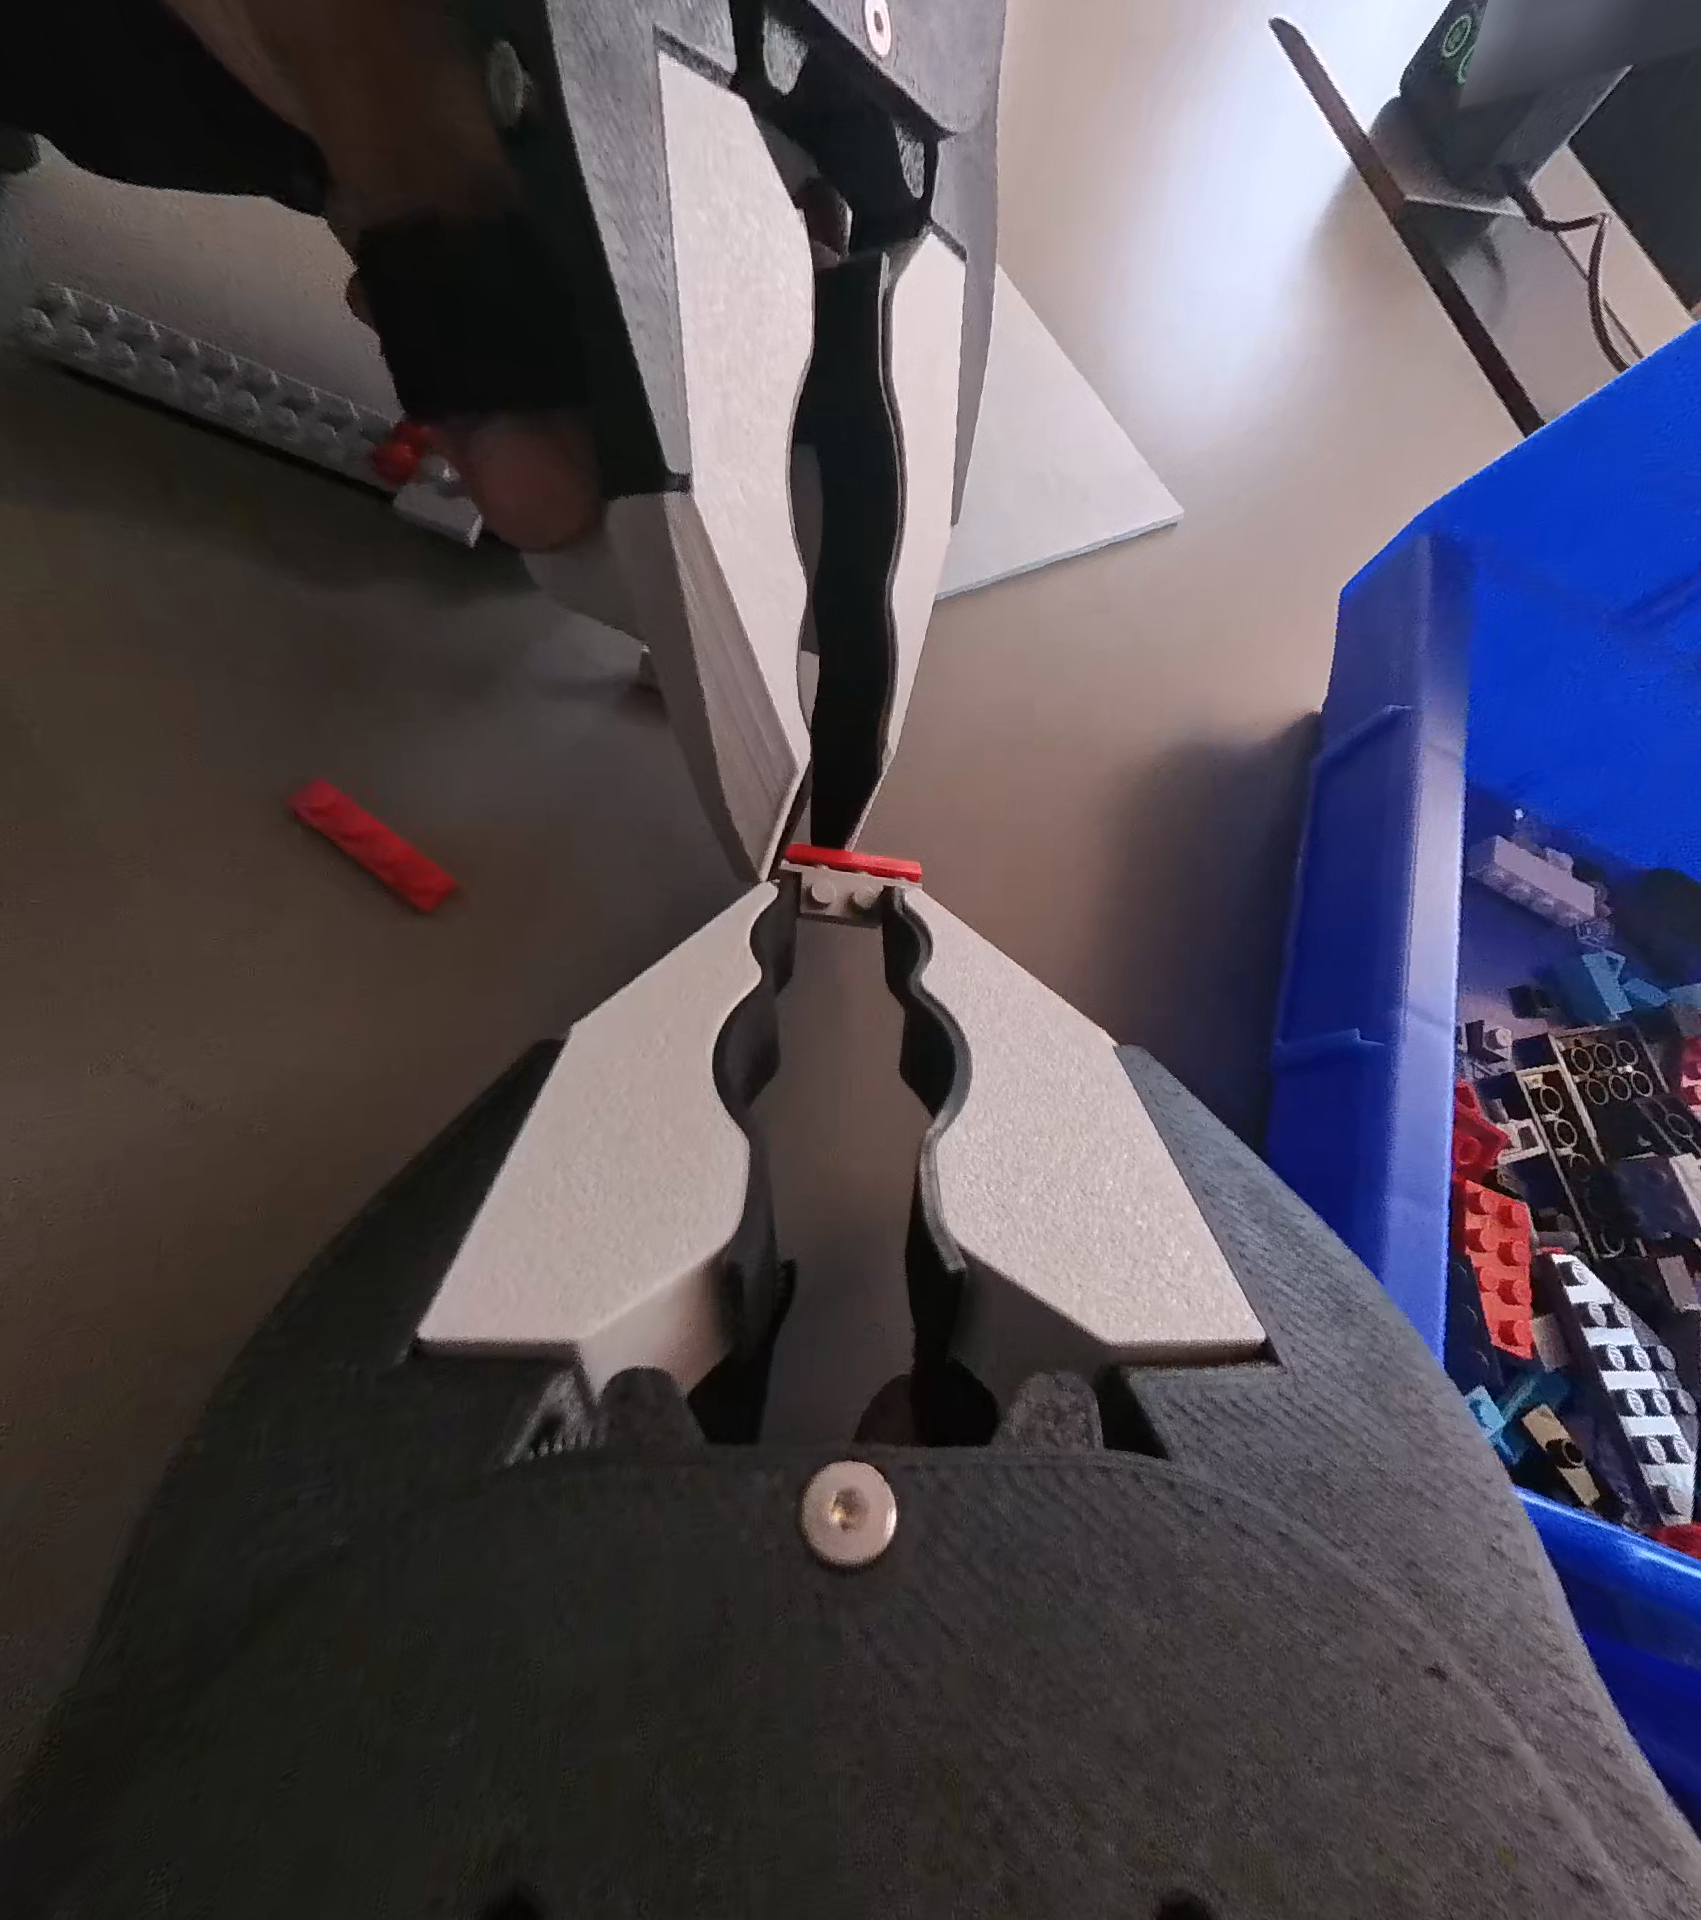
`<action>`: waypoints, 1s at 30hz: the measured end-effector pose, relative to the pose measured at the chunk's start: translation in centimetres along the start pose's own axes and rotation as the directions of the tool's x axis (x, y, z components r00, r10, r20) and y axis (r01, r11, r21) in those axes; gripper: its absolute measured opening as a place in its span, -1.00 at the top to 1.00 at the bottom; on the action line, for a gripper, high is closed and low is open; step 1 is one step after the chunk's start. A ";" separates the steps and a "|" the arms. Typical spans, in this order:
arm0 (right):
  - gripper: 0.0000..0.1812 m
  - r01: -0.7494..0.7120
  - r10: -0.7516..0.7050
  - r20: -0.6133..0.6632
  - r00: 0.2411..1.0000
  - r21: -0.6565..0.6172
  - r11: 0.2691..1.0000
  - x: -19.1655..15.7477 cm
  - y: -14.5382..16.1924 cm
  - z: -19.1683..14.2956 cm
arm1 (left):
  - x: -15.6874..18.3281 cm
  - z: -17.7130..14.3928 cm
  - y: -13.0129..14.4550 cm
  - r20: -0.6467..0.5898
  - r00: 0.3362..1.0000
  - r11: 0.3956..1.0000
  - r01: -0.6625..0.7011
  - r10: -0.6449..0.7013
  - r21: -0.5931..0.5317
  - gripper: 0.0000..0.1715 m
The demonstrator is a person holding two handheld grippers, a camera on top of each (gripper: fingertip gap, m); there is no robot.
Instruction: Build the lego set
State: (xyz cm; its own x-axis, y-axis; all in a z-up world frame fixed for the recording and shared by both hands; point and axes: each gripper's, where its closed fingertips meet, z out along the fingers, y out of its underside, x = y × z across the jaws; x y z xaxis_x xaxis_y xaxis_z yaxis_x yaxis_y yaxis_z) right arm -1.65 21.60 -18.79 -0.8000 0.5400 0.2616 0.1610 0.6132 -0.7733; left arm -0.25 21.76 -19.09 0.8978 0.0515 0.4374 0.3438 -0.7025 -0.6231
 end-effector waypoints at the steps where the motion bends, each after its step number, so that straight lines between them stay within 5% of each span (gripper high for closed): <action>1: 0.80 -0.001 0.001 -0.001 1.000 0.005 1.000 0.0 -0.1 0.0 | 0.0 -0.1 0.0 0.001 1.000 1.000 -0.003 0.003 0.003 0.85; 30: 0.80 0.006 -0.001 -0.052 0.999 0.090 0.996 0.8 -1.3 -0.6 | 0.1 -0.6 -1.2 0.086 0.982 0.985 -0.169 0.166 0.027 0.86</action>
State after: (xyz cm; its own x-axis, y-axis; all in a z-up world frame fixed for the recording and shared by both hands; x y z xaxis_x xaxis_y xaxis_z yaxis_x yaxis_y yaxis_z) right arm -2.14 21.64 -17.23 -0.7690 0.5684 0.2925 0.1036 0.5623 -0.8204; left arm -0.74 22.14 -17.94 0.9628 -0.0047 0.2701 0.1945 -0.6817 -0.7053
